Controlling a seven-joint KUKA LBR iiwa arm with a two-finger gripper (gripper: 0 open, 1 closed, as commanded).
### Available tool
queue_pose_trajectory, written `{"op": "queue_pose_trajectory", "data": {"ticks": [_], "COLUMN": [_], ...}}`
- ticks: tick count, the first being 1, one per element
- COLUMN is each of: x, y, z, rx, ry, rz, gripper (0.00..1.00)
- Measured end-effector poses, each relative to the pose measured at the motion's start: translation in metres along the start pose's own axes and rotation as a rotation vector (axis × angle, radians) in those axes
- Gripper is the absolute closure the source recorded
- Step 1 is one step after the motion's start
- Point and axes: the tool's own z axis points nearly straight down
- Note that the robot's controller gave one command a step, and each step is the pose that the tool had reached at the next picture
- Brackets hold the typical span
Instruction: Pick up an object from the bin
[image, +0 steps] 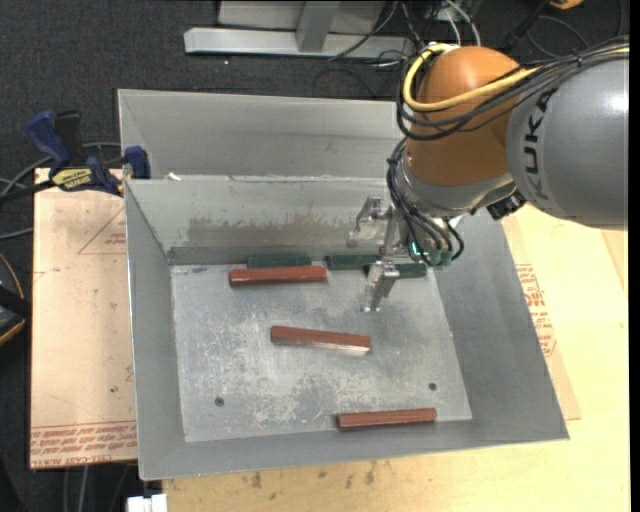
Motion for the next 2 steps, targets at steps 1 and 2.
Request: {"op": "queue_pose_trajectory", "data": {"ticks": [1, 2], "x": [-0.001, 0.017], "y": [0.0, 0.004], "z": [-0.005, 0.05], "rx": [0.0, 0.0], "ry": [-0.008, -0.013], "rz": [0.001, -0.035], "gripper": [0.0, 0.0]}}
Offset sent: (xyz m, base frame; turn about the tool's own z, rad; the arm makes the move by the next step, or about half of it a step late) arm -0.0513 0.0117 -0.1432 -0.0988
